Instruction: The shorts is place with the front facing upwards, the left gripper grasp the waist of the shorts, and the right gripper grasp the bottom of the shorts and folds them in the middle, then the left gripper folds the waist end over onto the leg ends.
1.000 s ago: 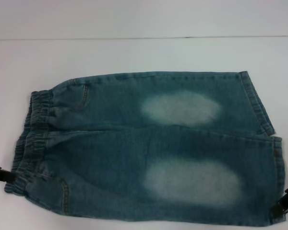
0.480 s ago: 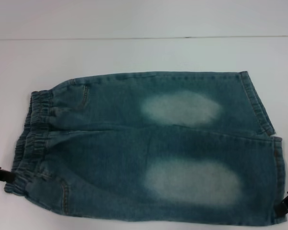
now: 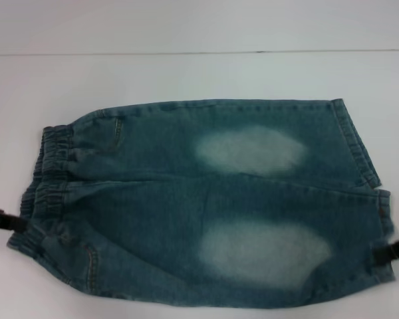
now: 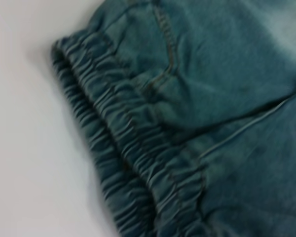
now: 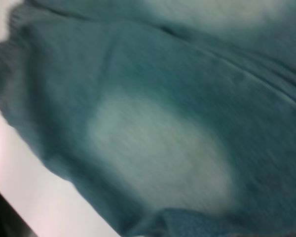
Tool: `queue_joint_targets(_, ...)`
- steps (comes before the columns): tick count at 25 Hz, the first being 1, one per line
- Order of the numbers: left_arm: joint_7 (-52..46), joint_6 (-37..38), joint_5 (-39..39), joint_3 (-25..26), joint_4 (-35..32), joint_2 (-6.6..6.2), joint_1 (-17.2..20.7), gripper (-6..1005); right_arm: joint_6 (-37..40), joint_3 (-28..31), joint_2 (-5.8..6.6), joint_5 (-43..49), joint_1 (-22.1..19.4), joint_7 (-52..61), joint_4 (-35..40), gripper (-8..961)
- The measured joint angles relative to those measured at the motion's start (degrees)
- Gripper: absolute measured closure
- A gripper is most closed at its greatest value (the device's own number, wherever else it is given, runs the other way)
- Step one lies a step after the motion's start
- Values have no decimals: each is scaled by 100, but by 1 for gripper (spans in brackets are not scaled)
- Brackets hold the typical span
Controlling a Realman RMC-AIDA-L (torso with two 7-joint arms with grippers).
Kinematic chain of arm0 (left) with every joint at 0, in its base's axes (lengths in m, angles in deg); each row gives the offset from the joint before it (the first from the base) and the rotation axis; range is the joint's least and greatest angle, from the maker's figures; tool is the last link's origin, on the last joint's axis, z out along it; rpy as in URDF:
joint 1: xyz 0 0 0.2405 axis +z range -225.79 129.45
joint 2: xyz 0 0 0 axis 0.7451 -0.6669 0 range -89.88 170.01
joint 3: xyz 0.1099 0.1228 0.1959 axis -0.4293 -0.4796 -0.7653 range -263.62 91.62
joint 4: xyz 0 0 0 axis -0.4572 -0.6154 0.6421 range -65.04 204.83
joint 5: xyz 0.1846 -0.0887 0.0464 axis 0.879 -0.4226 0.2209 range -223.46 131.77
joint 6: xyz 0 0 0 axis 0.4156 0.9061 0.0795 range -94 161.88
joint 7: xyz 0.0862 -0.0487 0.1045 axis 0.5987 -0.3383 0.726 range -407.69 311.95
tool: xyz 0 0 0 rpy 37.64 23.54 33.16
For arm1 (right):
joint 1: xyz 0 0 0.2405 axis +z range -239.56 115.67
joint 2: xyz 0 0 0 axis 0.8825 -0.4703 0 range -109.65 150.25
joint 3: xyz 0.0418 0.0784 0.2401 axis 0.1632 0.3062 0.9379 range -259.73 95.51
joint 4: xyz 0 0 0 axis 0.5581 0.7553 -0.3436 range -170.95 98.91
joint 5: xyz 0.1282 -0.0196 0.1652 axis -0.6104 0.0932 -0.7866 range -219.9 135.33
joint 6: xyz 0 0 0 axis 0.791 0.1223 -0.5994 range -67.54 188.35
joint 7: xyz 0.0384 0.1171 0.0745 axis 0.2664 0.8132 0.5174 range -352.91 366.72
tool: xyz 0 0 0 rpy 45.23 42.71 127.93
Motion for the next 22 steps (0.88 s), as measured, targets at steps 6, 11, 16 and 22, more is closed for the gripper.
queue_joint_targets(6,-33,72,-311,148,-3,-61,-88,951,4,149,64,-695,-4,-272,0,928)
queue_joint_targets(11,-30,-2,-572,392,14,-113,-139,951,-79,517,171,-1079,8,-518,-55,929)
queue_joint_targets(16,-33,-188,-893,469,18,-122,-153,951,-355,884,254,-1319,0,-860,-303,930)
queue_joint_targets(22,-38,-447,-1297,493,34,-123,-156,951,-755,1018,284,-1634,-10,-1337,-696,930)
